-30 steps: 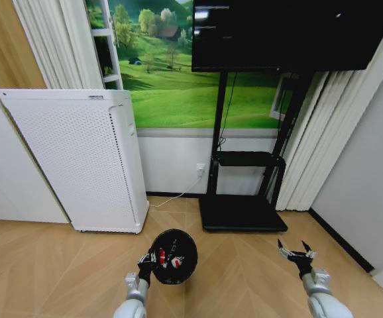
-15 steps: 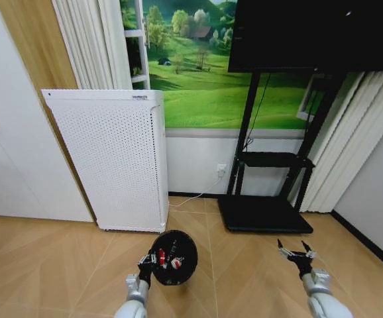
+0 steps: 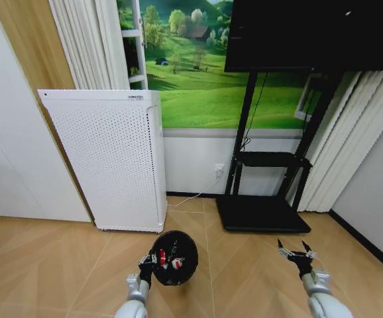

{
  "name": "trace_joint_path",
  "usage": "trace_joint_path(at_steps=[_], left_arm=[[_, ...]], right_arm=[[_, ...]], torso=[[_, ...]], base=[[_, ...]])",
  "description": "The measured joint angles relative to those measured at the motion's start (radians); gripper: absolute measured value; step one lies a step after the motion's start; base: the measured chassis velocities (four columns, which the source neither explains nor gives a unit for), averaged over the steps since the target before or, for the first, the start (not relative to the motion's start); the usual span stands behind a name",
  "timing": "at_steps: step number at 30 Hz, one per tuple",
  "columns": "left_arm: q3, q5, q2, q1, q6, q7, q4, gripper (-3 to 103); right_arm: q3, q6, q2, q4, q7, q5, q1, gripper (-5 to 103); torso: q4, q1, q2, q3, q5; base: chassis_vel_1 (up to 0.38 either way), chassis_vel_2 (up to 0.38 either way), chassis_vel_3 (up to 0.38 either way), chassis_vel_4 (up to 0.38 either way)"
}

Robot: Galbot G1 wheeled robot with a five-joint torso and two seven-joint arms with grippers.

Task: Pick up the trash bin and place the garbage on the floor into it.

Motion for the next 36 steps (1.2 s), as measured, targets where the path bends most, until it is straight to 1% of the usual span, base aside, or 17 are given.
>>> trace_joint_path(at_steps=[7, 9, 10, 13, 14, 16, 17, 18, 22, 24, 25, 27, 28, 29, 36], left_arm=[[0.008, -0.005, 0.010, 0.031, 0.015, -0.019, -0.036, 4], [0.002, -0.007, 0.023, 0.050, 0.033, -0.030, -0.068, 4], [0.002, -0.007, 0.023, 0.050, 0.033, -0.030, -0.068, 4], [-0.015, -0.017, 0.046, 0.073, 0.064, -0.060, -0.099, 4], [-0.015, -0.017, 0.046, 0.073, 0.064, -0.060, -0.099, 4], [-0.016, -0.059, 0.071, 0.094, 0.089, -0.082, -0.119, 4], [-0.016, -0.059, 0.071, 0.094, 0.089, -0.082, -0.119, 4], [-0.015, -0.079, 0.087, 0.107, 0.098, -0.092, -0.127, 4], [-0.009, -0.096, 0.125, 0.139, 0.105, -0.102, -0.138, 4], [-0.009, -0.111, 0.139, 0.160, 0.122, -0.129, -0.148, 4], [-0.009, -0.111, 0.139, 0.160, 0.122, -0.129, -0.148, 4], [-0.010, -0.125, 0.146, 0.185, 0.148, -0.158, -0.167, 4], [-0.010, -0.125, 0.146, 0.185, 0.148, -0.158, -0.167, 4], [-0.017, -0.125, 0.153, 0.203, 0.161, -0.178, -0.178, 4], [-0.043, -0.139, 0.166, 0.257, 0.193, -0.219, -0.225, 4]], right_arm=[[0.000, 0.000, 0.000, 0.000, 0.000, 0.000, 0.000, 100], [0.000, 0.000, 0.000, 0.000, 0.000, 0.000, 0.000, 100], [0.000, 0.000, 0.000, 0.000, 0.000, 0.000, 0.000, 100], [0.000, 0.000, 0.000, 0.000, 0.000, 0.000, 0.000, 100], [0.000, 0.000, 0.000, 0.000, 0.000, 0.000, 0.000, 100], [0.000, 0.000, 0.000, 0.000, 0.000, 0.000, 0.000, 100], [0.000, 0.000, 0.000, 0.000, 0.000, 0.000, 0.000, 100], [0.000, 0.000, 0.000, 0.000, 0.000, 0.000, 0.000, 100], [0.000, 0.000, 0.000, 0.000, 0.000, 0.000, 0.000, 100], [0.000, 0.000, 0.000, 0.000, 0.000, 0.000, 0.000, 100], [0.000, 0.000, 0.000, 0.000, 0.000, 0.000, 0.000, 100], [0.000, 0.000, 0.000, 0.000, 0.000, 0.000, 0.000, 100], [0.000, 0.000, 0.000, 0.000, 0.000, 0.000, 0.000, 100], [0.000, 0.000, 0.000, 0.000, 0.000, 0.000, 0.000, 100], [0.000, 0.000, 0.000, 0.000, 0.000, 0.000, 0.000, 100]], torso=[[0.0000, 0.000, 0.000, 0.000, 0.0000], [0.0000, 0.000, 0.000, 0.000, -0.0001], [0.0000, 0.000, 0.000, 0.000, -0.0001], [0.0005, 0.000, 0.000, 0.000, 0.0000], [0.0005, 0.000, 0.000, 0.000, 0.0000], [0.0004, 0.000, 0.000, 0.000, -0.0001], [0.0004, 0.000, 0.000, 0.000, -0.0001], [0.0005, 0.000, 0.000, 0.000, -0.0001], [0.0001, 0.000, 0.000, 0.000, -0.0002], [0.0001, 0.000, 0.000, 0.000, -0.0001], [0.0001, 0.000, 0.000, 0.000, -0.0001], [0.0001, 0.000, 0.000, 0.000, -0.0002], [0.0001, 0.000, 0.000, 0.000, -0.0002], [0.0001, 0.000, 0.000, 0.000, -0.0002], [0.0001, 0.000, 0.000, 0.000, 0.0000]], base=[[0.106, -0.121, -0.126, 0.126], [0.038, -0.024, -0.032, 0.050], [0.000, 0.000, 0.000, 0.000], [0.000, 0.000, 0.000, 0.000], [0.000, 0.000, 0.000, 0.000], [-0.022, 0.031, 0.017, -0.015], [0.000, 0.000, 0.000, 0.000], [0.000, 0.000, 0.000, 0.000], [0.000, 0.000, 0.000, 0.000], [0.000, 0.000, 0.000, 0.000], [0.000, 0.000, 0.000, 0.000], [0.000, 0.000, 0.000, 0.000], [0.000, 0.000, 0.000, 0.000], [0.000, 0.000, 0.000, 0.000], [0.000, 0.000, 0.000, 0.000]])
